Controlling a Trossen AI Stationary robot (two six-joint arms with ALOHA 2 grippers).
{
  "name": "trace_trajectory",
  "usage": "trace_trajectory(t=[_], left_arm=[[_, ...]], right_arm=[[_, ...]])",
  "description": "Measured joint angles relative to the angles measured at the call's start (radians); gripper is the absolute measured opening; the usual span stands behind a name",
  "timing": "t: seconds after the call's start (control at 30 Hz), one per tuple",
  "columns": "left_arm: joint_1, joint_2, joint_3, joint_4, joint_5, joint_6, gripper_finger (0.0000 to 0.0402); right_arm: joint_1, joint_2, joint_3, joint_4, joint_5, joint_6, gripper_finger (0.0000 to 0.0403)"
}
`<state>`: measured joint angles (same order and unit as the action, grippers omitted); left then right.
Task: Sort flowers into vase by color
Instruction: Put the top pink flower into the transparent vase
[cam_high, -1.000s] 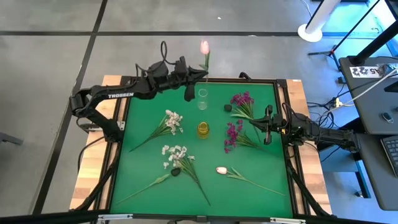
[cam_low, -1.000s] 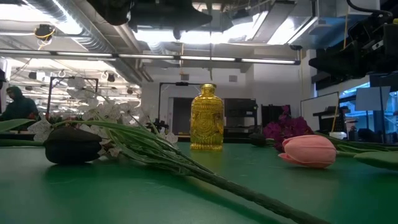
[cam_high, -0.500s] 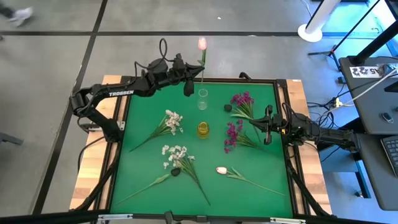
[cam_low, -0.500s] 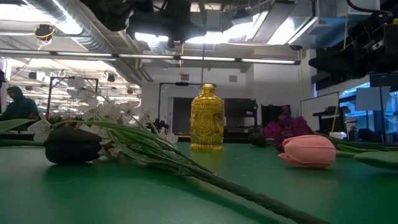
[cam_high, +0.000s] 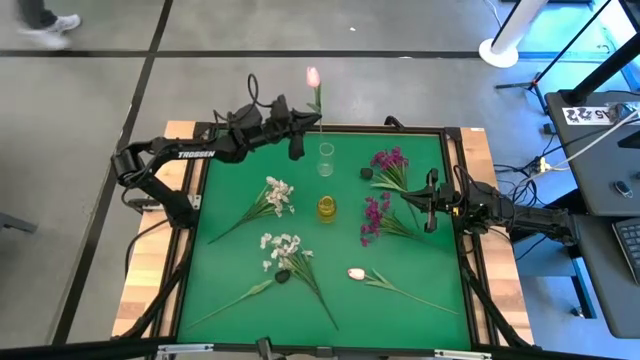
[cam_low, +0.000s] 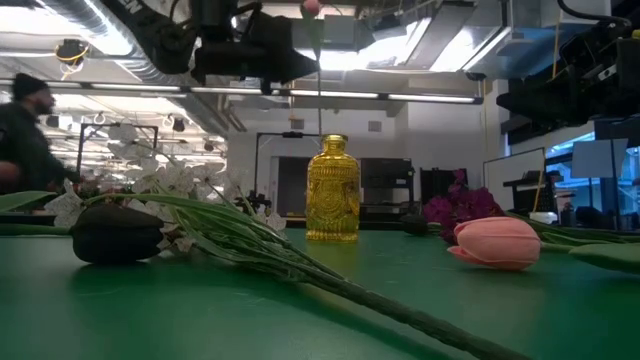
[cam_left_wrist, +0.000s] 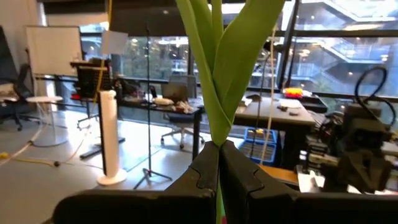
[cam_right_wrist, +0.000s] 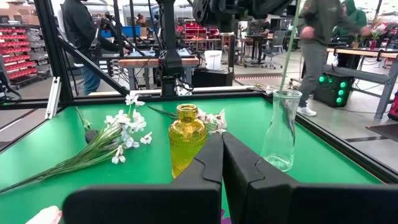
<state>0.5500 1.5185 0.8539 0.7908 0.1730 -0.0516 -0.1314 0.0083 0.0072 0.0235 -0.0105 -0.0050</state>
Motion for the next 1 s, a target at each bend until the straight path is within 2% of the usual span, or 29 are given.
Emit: trace_trajectory(t=[0.3, 0.73, 1.0], left_arm=[[-0.020, 0.003, -0.006, -0.001, 0.024, 0.009, 0.0000], [-0.004, 0.164, -0.004, 0.084, 0.021, -0.003, 0.0000], [-0.007, 0.179, -0.004, 0.100, 0.022, 0.005, 0.0008]], right_arm=[[0.000, 0.000, 0.000, 0.000, 0.000, 0.000, 0.0001], [0.000, 0.000, 0.000, 0.000, 0.000, 0.000, 0.0001], [0.000, 0.000, 0.000, 0.000, 0.000, 0.000, 0.0001]])
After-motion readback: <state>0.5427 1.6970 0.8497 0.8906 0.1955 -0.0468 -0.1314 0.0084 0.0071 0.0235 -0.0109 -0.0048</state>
